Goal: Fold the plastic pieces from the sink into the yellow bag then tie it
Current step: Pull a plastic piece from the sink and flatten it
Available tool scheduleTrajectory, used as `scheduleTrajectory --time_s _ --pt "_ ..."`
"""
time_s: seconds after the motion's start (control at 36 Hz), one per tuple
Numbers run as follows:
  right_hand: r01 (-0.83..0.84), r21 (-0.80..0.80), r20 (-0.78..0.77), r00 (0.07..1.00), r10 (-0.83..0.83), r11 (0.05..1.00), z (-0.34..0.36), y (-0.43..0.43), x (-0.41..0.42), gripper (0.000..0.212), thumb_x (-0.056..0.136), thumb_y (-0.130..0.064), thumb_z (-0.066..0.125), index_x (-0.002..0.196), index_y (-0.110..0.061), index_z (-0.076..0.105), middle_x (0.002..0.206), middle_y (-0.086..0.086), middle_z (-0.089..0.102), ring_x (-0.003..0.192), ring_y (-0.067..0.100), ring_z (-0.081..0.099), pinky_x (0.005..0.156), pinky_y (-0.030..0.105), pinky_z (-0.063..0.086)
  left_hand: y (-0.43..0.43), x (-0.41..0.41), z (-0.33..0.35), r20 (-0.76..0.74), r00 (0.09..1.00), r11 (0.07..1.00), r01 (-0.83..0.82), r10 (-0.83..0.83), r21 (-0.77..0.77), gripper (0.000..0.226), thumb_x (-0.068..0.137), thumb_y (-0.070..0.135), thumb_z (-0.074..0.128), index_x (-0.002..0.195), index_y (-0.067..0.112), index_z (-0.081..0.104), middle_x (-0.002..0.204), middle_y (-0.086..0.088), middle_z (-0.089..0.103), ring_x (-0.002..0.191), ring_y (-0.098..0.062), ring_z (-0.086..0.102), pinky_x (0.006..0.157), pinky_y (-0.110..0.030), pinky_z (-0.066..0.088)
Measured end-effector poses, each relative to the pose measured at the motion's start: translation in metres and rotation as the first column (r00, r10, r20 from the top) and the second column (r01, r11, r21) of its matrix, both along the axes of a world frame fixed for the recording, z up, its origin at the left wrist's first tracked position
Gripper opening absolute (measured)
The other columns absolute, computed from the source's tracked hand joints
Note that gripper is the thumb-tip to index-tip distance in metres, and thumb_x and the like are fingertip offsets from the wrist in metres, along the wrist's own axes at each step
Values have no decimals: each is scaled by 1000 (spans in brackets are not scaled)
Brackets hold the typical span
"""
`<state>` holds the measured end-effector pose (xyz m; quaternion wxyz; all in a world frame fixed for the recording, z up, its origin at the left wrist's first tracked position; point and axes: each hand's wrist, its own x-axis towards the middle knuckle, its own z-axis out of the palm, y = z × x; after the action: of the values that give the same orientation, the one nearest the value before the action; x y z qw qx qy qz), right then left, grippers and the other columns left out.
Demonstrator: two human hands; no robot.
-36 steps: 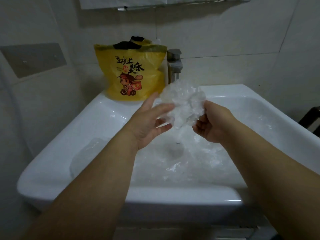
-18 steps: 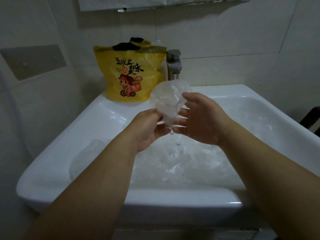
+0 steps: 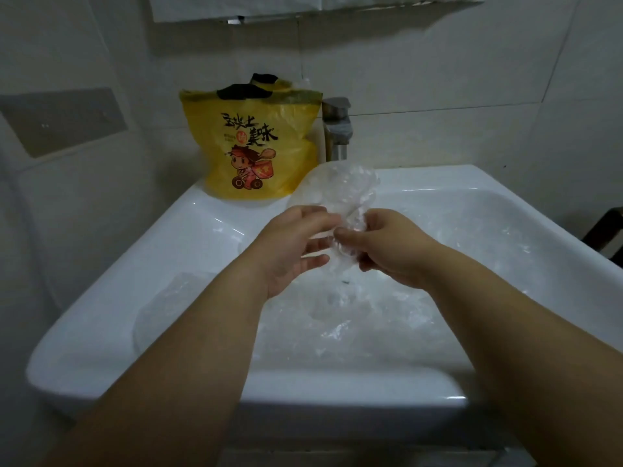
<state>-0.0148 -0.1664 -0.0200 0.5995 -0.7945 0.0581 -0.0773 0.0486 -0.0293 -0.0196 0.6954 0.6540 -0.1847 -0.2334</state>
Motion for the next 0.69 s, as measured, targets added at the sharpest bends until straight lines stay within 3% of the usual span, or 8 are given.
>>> scheduleTrajectory --time_s 0.06,0.14,0.25,0.42,0.5,0.56,0.61,0.69 --pt "-6 -94 -10 1000 5 996 -1 2 -1 9 90 -11 63 81 -13 62 72 5 62 61 16 52 55 25 44 -1 0 -4 142 990 988 -3 -19 152 30 86 27 69 113 19 61 103 1 69 93 -12 65 68 -24 48" --pt "-30 -157 -32 999 25 987 -1 4 -1 11 87 -13 66 78 -15 61 68 1 60 59 14 51 53 24 42 -1 -2 -8 260 965 967 -54 -13 248 16 88 33 67 98 21 64 94 4 68 86 -9 64 66 -21 46" --pt "-13 -106 -28 1000 10 994 2 5 -1 18 96 -28 56 85 -14 61 74 2 62 61 13 52 56 23 45 -2 3 -7 253 957 964 -194 145 183 9 94 25 59 87 20 61 80 2 61 74 -11 59 64 -24 47" --pt "183 28 -70 981 -180 983 1 -3 2 15 100 -18 44 98 -9 56 84 8 59 63 16 49 56 25 46 3 13 -10 302 855 861 -482 421 162 11 96 18 46 99 15 56 90 0 59 74 -14 65 66 -31 56" --pt "271 78 -81 961 -265 959 -1 -9 4 19 98 -8 44 111 -21 45 88 9 57 64 16 48 55 25 47 6 16 -12 361 800 811 -560 478 167 9 98 15 43 104 15 50 94 -5 63 69 -14 65 72 -34 57" --pt "319 136 -61 948 -314 938 0 -12 5 28 97 -1 43 114 -24 46 89 11 58 64 17 49 54 26 48 5 18 -11 302 805 818 -563 510 117 17 99 11 41 112 20 46 92 -4 61 69 -14 64 69 -29 56" --pt "333 234 -41 942 -332 913 2 -14 5 29 96 2 42 111 -19 54 87 10 57 64 17 49 52 25 48 5 18 -8 124 858 864 -504 499 10 29 99 5 40 120 25 45 95 -2 59 75 -13 63 64 -25 54" --pt "277 370 -31 958 -286 887 5 -13 3 22 94 3 47 98 -12 63 89 11 57 68 18 54 55 25 50 6 16 -1 -116 927 916 -372 357 -150 33 98 0 41 122 20 51 109 -5 60 92 -17 62 70 -28 53"
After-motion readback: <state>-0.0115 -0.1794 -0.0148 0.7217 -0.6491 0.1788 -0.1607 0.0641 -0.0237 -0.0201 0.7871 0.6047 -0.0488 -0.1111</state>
